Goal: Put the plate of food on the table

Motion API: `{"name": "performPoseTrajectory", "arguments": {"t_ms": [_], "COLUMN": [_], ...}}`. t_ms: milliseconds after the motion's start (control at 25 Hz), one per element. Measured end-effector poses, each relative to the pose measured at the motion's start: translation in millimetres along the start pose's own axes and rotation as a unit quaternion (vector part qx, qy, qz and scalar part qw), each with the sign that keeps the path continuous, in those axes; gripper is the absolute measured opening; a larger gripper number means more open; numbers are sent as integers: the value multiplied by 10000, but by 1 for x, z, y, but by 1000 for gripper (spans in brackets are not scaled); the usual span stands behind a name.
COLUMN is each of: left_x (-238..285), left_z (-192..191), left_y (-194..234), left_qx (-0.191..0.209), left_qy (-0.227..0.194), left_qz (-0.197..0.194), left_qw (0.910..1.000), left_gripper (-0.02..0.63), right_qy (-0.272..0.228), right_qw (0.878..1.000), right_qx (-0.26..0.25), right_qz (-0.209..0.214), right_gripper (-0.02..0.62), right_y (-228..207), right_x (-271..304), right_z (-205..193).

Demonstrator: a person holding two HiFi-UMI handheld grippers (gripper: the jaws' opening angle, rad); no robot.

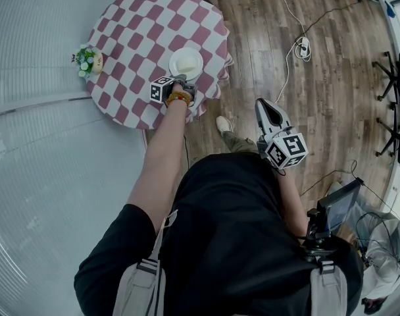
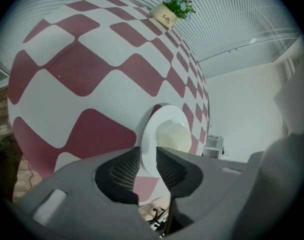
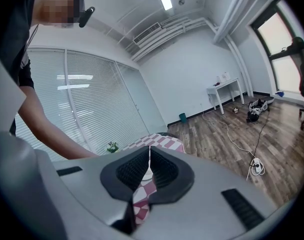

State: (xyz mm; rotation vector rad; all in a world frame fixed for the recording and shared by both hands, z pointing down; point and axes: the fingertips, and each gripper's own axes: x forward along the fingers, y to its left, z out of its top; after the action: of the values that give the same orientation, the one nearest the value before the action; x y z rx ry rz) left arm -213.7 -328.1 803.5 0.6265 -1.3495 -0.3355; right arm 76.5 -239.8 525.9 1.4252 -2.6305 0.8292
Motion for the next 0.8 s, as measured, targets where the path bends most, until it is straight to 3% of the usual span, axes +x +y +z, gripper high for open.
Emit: {"name": "performPoseTrajectory", "arguments": {"t_ms": [520,800], "left_x": [-28,-53], "left_z": [-14,-20], "left_y": [9,28], "left_qx": [-419,-720], "left_qy": [-46,-35], "left_qz": [-153,-188], "left_qw": [9990,9972], "left_gripper": [89,89], "right_qy": [31,164], "right_qw": [9995,9974], "right_qx": [-39,-60], "right_qz": [319,701], "right_gripper": [14,14], "right_y": [12,31], "right_x": [3,14], "right_z": [1,-7]}}
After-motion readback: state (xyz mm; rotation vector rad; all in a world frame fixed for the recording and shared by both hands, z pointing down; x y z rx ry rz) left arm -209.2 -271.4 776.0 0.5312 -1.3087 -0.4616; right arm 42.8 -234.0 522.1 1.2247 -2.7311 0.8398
